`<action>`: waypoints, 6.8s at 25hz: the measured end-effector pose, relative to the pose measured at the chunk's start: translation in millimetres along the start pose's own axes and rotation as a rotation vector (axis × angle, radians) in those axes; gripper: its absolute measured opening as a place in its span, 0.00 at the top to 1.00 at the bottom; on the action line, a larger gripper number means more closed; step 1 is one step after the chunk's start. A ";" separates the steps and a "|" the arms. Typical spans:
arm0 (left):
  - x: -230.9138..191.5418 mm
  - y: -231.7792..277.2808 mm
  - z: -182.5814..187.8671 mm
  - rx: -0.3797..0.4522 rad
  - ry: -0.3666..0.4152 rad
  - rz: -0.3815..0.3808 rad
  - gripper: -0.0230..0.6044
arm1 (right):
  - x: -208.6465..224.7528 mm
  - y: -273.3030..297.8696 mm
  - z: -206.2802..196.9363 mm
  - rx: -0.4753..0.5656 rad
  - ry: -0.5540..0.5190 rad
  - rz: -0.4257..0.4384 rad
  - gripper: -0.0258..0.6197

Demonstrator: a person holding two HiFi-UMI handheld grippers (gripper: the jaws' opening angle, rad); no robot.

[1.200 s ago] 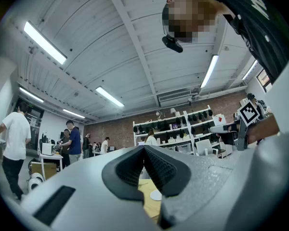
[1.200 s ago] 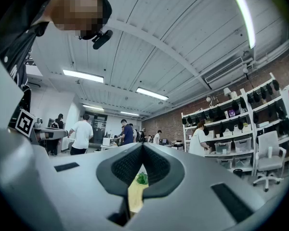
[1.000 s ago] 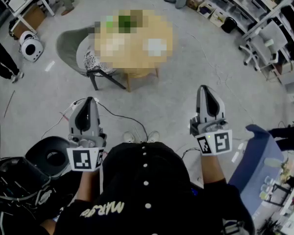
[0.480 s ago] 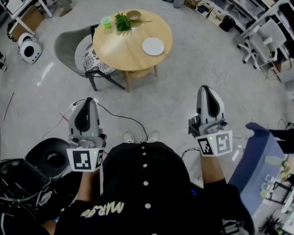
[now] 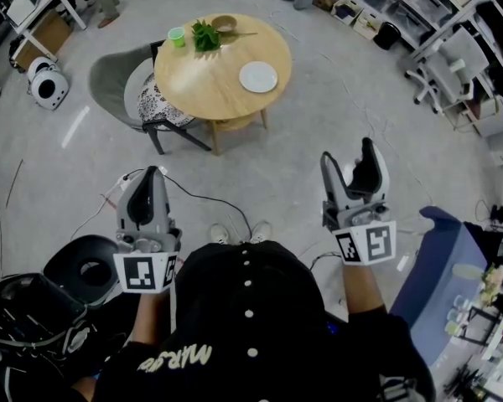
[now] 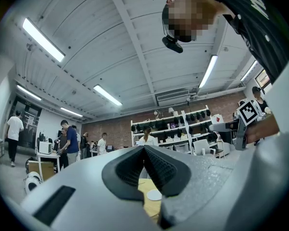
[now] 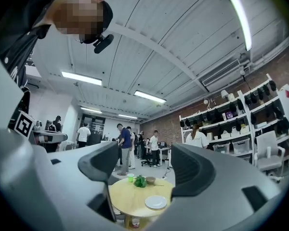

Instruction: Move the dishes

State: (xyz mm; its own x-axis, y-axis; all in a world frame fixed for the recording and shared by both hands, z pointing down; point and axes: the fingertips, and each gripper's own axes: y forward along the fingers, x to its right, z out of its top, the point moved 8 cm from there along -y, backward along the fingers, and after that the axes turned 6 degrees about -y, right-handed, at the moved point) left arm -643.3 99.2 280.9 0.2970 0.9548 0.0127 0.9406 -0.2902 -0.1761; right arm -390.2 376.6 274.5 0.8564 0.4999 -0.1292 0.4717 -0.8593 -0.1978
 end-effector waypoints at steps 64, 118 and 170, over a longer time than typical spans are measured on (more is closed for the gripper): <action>81.6 304.4 -62.8 -0.015 -0.038 -0.125 0.96 | 257.4 101.3 -67.5 -0.065 -0.019 -0.151 0.41; 188.5 776.9 -133.7 -0.008 -0.005 -0.062 0.96 | 670.4 357.1 -167.0 -0.094 -0.008 -0.172 0.40; 37.2 470.4 -74.2 -0.030 0.159 1.098 0.96 | 327.9 660.7 -167.5 0.025 0.146 0.898 0.40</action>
State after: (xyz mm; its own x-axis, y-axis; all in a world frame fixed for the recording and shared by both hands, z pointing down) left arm -177.6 -6.6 271.5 0.9872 0.1590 -0.0090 0.1561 -0.9770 -0.1453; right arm 237.4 -45.4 264.2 0.9185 -0.3766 -0.1208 -0.3889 -0.9155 -0.1033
